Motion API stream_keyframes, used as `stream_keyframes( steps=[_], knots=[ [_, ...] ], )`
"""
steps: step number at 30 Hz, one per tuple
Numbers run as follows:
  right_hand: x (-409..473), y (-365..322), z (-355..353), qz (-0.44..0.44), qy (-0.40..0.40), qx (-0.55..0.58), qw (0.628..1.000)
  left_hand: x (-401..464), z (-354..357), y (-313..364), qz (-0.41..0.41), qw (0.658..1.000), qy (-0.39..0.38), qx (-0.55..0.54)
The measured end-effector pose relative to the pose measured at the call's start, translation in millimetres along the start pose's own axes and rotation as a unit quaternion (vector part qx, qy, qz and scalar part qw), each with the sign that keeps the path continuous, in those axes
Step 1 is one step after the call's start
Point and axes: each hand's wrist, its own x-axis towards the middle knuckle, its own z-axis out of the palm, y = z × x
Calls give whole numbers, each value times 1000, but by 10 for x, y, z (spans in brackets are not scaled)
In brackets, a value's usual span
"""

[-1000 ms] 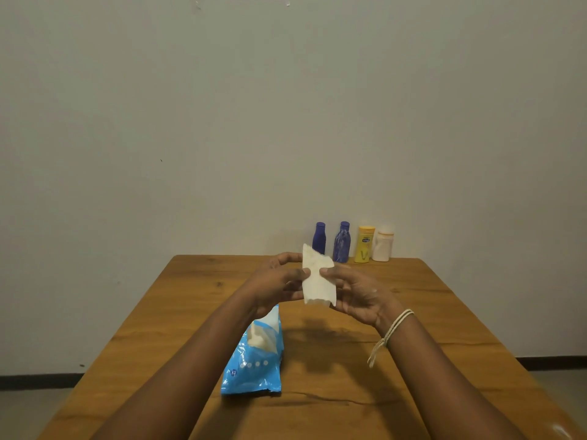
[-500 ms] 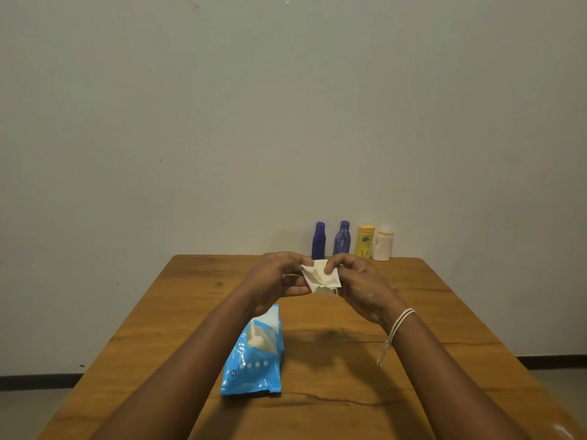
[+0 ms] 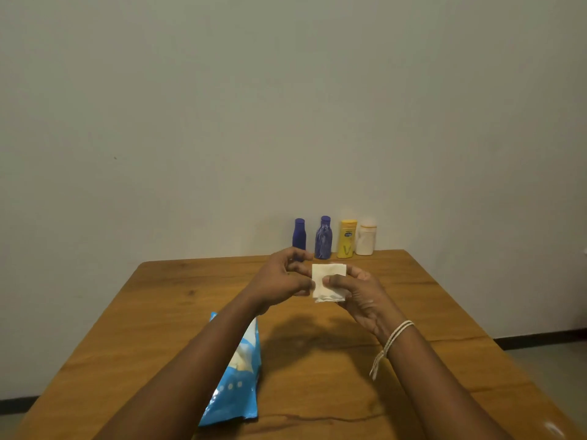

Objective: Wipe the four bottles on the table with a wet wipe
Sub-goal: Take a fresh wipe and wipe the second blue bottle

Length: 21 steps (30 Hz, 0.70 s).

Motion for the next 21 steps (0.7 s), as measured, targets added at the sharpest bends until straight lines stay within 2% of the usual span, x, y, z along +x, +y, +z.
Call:
stream_keyframes(
  steps=[4, 9, 11, 16, 18, 21],
  knots=[
    [354, 113, -267, 14, 82, 12, 996, 737, 173, -82, 22, 989, 88, 113],
    [707, 296, -565, 38, 124, 11, 991, 1815, 282, -178, 50, 960, 139, 239],
    [851, 355, -674, 50, 141, 11, 989, 2245, 305, -246, 54, 952, 144, 266],
    [1169, 425, -845, 57, 162, 11, 985, 2970, 426, -429, 34, 937, 90, 337],
    [1257, 429, -881, 57, 170, 13, 984, 3110, 492, -516, 47, 927, 100, 359],
    [1331, 427, -889, 59, 171, 21, 983, 3170, 577, -579, 62, 931, 136, 334]
  ],
)
